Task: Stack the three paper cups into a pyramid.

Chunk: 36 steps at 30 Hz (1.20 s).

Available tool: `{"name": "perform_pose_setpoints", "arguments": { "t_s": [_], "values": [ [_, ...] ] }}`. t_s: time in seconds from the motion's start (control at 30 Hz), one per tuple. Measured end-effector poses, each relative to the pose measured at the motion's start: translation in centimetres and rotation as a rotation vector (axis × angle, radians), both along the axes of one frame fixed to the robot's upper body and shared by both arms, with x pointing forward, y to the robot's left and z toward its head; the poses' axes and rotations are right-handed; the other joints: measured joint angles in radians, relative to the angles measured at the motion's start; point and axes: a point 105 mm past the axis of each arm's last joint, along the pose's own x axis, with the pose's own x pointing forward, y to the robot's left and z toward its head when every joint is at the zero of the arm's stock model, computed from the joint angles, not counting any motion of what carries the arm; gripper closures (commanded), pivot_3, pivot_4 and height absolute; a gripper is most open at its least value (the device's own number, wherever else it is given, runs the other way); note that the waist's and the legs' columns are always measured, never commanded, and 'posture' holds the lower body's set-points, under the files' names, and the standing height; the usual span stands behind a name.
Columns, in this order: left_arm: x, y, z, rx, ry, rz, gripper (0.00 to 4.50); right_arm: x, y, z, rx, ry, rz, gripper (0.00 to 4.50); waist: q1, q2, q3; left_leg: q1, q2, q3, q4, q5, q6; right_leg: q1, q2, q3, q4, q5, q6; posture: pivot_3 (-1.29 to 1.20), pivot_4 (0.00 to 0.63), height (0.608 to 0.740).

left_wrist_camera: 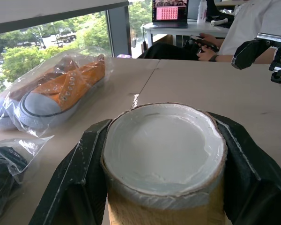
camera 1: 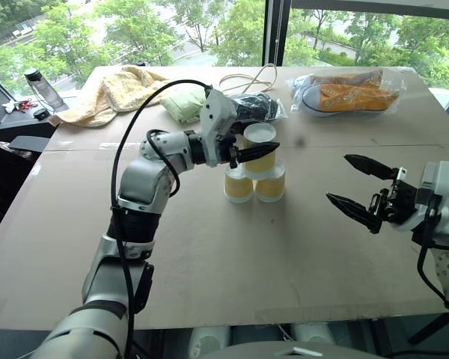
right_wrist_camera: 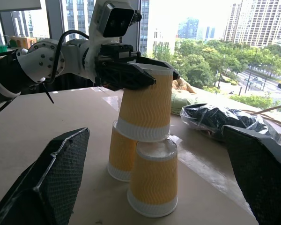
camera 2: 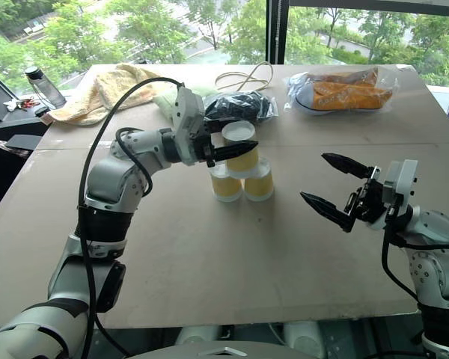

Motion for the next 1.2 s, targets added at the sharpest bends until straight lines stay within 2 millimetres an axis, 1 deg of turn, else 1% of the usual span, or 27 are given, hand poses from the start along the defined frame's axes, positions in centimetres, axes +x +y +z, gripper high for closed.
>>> {"name": "perform_pose_setpoints", "arguments": {
  "t_s": [0.13,0.47,0.53,0.57,0.6,0.63,0.77,0.93,1.1,1.2],
  "values": [
    [0.0,0.2,-0.3,0.005,0.013,0.007,2.1,0.1,0.2,0.2,0.0,-0.008,0.007,0.0,0.003,0.0,0.0,0.0,0.0,0.0,0.0,0.0,0.0,0.0,0.0,0.0,0.0,0.0,0.0,0.0,0.15,0.74],
    [0.1,0.4,-0.6,0.011,0.027,0.018,2.1,0.1,0.3,0.1,0.002,0.012,0.014,0.0,0.006,0.0,0.0,0.0,0.0,0.0,0.0,0.0,0.0,0.0,0.0,0.0,0.0,0.0,0.0,0.0,0.15,0.74],
    [0.2,0.4,-0.6,0.007,0.027,0.021,1.08,0.1,0.3,0.1,0.002,0.012,0.015,0.0,0.006,0.0,0.0,0.0,0.0,0.0,0.0,0.0,0.0,0.0,0.0,0.0,0.0,0.0,0.0,0.0,0.15,0.74],
    [0.2,0.4,-0.7,0.008,0.028,0.023,0.74,0.1,0.3,0.1,0.001,0.012,0.018,0.0,0.006,0.0,0.0,0.0,0.0,0.0,0.0,0.0,0.0,0.0,0.0,0.0,0.0,0.0,0.0,0.0,0.15,0.74],
    [0.2,0.4,-0.7,0.008,0.029,0.026,0.24,0.1,0.3,0.0,0.001,0.012,0.019,0.0,0.006,0.0,0.0,0.0,0.0,0.0,0.0,0.0,0.0,0.0,0.0,0.0,0.0,0.0,0.0,0.0,0.15,0.74],
    [0.2,0.4,-0.8,0.007,0.031,0.028,0.07,0.0,0.3,-0.1,0.0,0.015,0.02,0.0,0.006,0.0,0.0,0.0,0.0,0.0,0.0,0.0,0.0,0.0,0.0,0.0,0.0,0.0,0.0,0.0,0.15,0.74],
    [0.3,0.4,-0.6,-0.012,0.037,0.034,0.07,-0.2,0.3,-0.3,-0.004,0.02,0.03,0.0,0.006,0.0,0.0,0.0,0.0,0.0,0.0,0.0,0.0,0.0,0.0,0.0,0.0,0.0,0.0,0.0,0.15,0.74],
    [-0.2,0.5,0.4,-0.037,0.023,0.031,0.07,-0.3,0.3,-0.4,-0.005,0.018,0.033,0.0,0.006,0.0,0.0,0.0,0.0,-0.001,0.0,0.0,0.0,0.0,0.0,0.0,0.0,0.0,0.0,0.0,0.15,0.74],
    [-1.2,0.9,2.7,-0.144,0.02,0.006,0.07,-0.3,0.2,-0.4,-0.006,0.013,0.036,0.0,0.006,0.0,0.0,0.0,0.001,-0.001,0.0,0.0,0.0,0.0,0.0,-0.001,0.0,0.0,0.0,0.0,0.15,0.74],
    [-1.1,1.5,3.2,-0.176,0.016,0.03,0.07,-0.2,0.0,-0.7,-0.005,0.022,0.035,0.0,0.006,0.0,0.0,0.0,0.0,-0.001,0.001,0.0,0.0,0.0,0.0,0.0,0.0,0.0,0.0,0.0,0.15,0.74]
  ]
}}
